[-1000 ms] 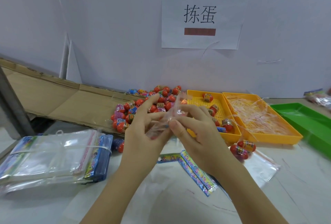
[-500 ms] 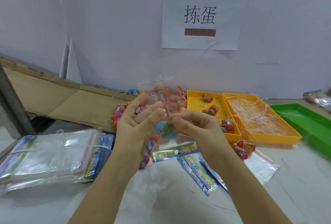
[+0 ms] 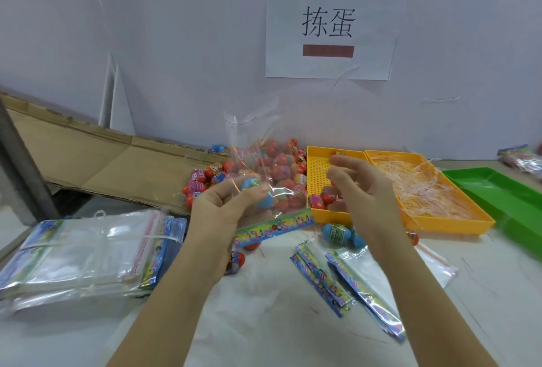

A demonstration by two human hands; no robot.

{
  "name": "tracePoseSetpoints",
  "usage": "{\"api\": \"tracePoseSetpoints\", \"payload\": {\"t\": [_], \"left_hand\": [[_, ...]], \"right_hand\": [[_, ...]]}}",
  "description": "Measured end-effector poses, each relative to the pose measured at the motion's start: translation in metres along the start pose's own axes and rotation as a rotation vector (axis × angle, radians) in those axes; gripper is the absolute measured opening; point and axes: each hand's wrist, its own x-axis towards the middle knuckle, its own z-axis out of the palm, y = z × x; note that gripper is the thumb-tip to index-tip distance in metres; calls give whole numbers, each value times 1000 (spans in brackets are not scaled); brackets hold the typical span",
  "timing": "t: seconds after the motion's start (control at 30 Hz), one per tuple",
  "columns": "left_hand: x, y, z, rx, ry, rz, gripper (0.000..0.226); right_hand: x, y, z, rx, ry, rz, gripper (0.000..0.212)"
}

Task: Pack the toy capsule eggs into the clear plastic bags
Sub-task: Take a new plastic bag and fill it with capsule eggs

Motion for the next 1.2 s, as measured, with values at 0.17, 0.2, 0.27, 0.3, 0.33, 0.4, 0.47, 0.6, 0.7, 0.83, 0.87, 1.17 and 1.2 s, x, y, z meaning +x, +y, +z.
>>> {"api": "tracePoseSetpoints", "payload": {"t": [0.17, 0.2, 0.27, 0.3, 0.33, 0.4, 0.47, 0.6, 0.7, 0.83, 0.87, 1.17, 1.2], "left_hand": [[6, -4, -4, 10, 162, 44, 20], [6, -4, -4, -3, 179, 49, 28], [5, -3, -5, -15, 186, 61, 32], [5, -2, -6, -25, 179, 66, 31], [4, -1, -5, -31, 178, 60, 27], [3, -1, -4, -29, 134, 54, 13], [1, -2, -1, -7, 81, 41, 37], [-1, -1, 3, 54, 47, 59, 74], [-1, -3, 3, 136, 36, 85, 72], [-5, -7, 6, 262, -47, 121, 74], [-6, -8, 7, 289, -66, 127, 72], [-12, -14, 9, 495, -215, 161, 67], [-12, -14, 8, 499, -221, 160, 68]], "right_hand": [[8, 22, -12, -631, -115, -56, 17], [7, 24, -10, -749, -177, -46, 17], [4, 23, -7, -1020, -298, -17, 18], [2, 22, -7, -1138, -344, -15, 22], [1, 22, -6, -1221, -376, -20, 26], [0, 23, -4, -1287, -383, -25, 31], [0, 22, -1, -1274, -326, -47, 26], [5, 20, -5, -770, -81, -187, 20], [2, 6, -6, -256, 13, -325, 19], [-9, -10, 1, 166, 41, -493, 24], [-11, -11, 3, 172, 63, -527, 25], [-10, -11, -1, -196, 173, -534, 23], [-10, -11, -2, -217, 160, -504, 23]]}}
